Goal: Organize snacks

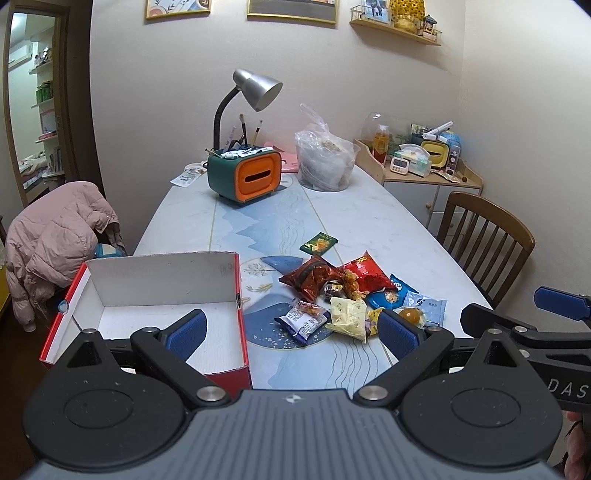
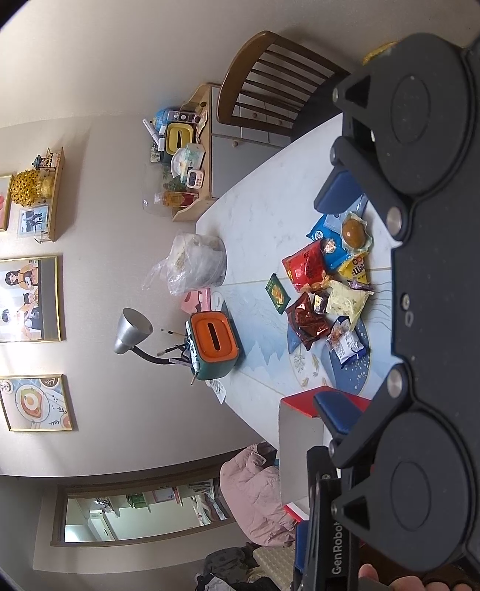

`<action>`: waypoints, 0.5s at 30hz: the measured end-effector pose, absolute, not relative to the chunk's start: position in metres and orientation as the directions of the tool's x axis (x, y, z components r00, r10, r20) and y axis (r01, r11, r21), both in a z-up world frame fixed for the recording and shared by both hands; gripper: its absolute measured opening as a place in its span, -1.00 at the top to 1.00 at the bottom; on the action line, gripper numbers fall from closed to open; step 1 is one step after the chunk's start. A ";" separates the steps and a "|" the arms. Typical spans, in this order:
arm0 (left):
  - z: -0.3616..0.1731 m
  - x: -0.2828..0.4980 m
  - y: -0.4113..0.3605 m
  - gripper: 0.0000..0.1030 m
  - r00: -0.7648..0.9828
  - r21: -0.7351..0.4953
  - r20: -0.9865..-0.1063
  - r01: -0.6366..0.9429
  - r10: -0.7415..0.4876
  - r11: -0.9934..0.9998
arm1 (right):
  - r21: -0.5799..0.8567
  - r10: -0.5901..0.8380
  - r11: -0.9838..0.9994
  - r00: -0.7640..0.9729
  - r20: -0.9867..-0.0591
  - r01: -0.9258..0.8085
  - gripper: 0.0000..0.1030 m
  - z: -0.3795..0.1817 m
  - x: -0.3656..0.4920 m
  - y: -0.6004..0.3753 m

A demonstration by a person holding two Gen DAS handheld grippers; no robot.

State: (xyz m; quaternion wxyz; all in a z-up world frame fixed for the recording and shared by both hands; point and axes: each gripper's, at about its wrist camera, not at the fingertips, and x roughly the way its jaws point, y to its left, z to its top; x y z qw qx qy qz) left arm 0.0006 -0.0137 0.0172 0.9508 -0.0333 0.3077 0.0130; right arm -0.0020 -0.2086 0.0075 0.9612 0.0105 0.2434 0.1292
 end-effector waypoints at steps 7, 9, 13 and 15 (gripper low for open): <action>0.009 0.008 -0.019 -0.93 0.802 -0.056 -0.598 -0.031 -0.008 0.998 | 0.076 0.231 0.972 0.853 -0.468 -0.222 -0.98 0.003 0.000 -0.205; 0.007 0.013 -0.022 -0.93 0.798 -0.058 -0.603 -0.032 -0.009 0.998 | 0.072 0.228 0.973 0.851 -0.473 -0.221 -0.98 0.002 0.003 -0.206; 0.001 0.025 -0.031 -0.93 0.787 -0.061 -0.616 -0.045 -0.002 0.997 | 0.068 0.234 0.971 0.844 -0.483 -0.230 -0.98 -0.001 0.014 -0.213; -0.002 0.032 -0.037 -0.93 0.777 -0.055 -0.630 -0.060 0.012 0.997 | 0.070 0.244 0.968 0.838 -0.489 -0.242 -0.98 -0.004 0.023 -0.217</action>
